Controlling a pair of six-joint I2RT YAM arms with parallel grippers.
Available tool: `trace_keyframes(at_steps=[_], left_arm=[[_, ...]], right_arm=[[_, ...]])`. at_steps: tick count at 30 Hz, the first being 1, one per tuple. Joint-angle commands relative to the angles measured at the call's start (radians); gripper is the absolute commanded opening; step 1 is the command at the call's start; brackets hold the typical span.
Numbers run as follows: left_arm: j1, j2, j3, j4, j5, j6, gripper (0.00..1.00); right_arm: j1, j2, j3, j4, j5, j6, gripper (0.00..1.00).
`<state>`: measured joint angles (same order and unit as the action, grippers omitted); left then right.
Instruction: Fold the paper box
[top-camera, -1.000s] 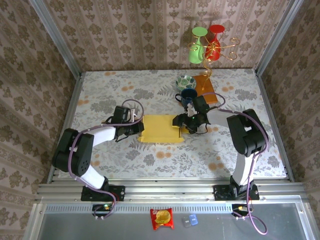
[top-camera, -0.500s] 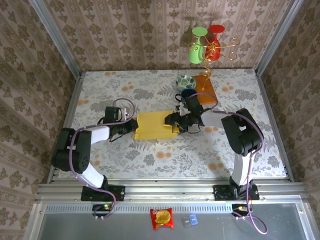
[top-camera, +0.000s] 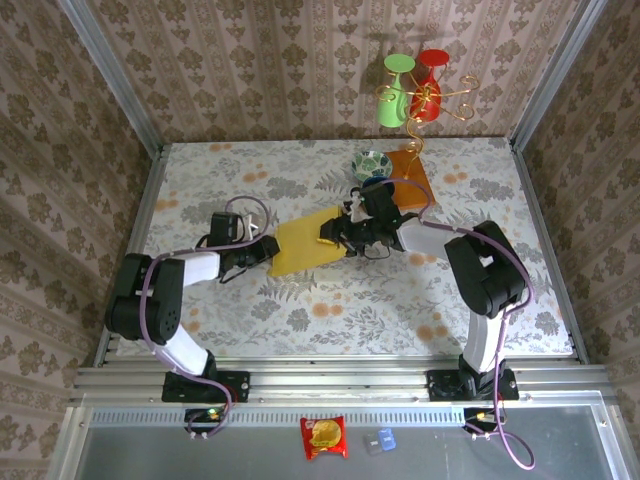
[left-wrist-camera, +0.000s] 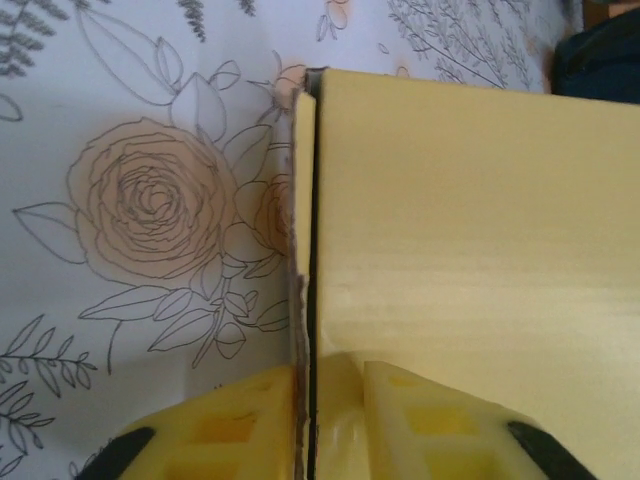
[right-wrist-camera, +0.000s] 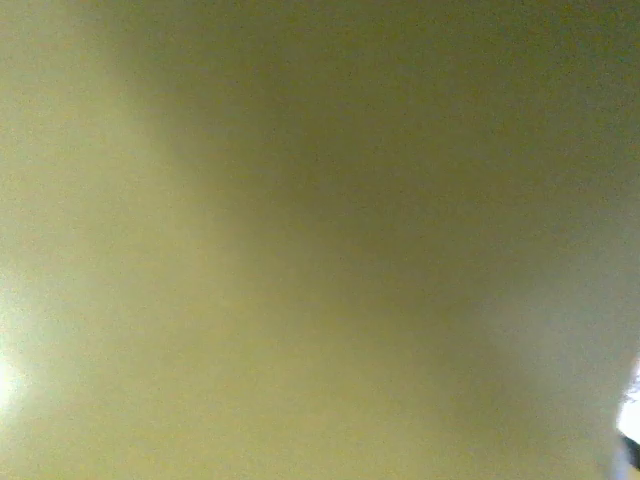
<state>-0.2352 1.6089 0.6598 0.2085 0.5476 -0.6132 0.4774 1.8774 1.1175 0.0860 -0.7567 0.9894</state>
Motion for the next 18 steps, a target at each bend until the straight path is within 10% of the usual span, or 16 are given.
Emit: trace_keyframes(at_steps=[1,9,18], left_arm=[[-0.012,-0.096,-0.008,-0.026,-0.024,0.002,0.36],[-0.065,-0.378,0.021,-0.141,-0.181,0.249,0.50],[-0.230,-0.579,0.073,-0.362,-0.088,0.878,0.57]], right_arm=[[0.004,-0.054,0.015,0.023,0.001,0.117,0.42],[-0.021,-0.136,-0.043,-0.003,0.001,0.373,0.32],[-0.081,-0.310,-0.208,-0.085,-0.040,0.761,0.32]])
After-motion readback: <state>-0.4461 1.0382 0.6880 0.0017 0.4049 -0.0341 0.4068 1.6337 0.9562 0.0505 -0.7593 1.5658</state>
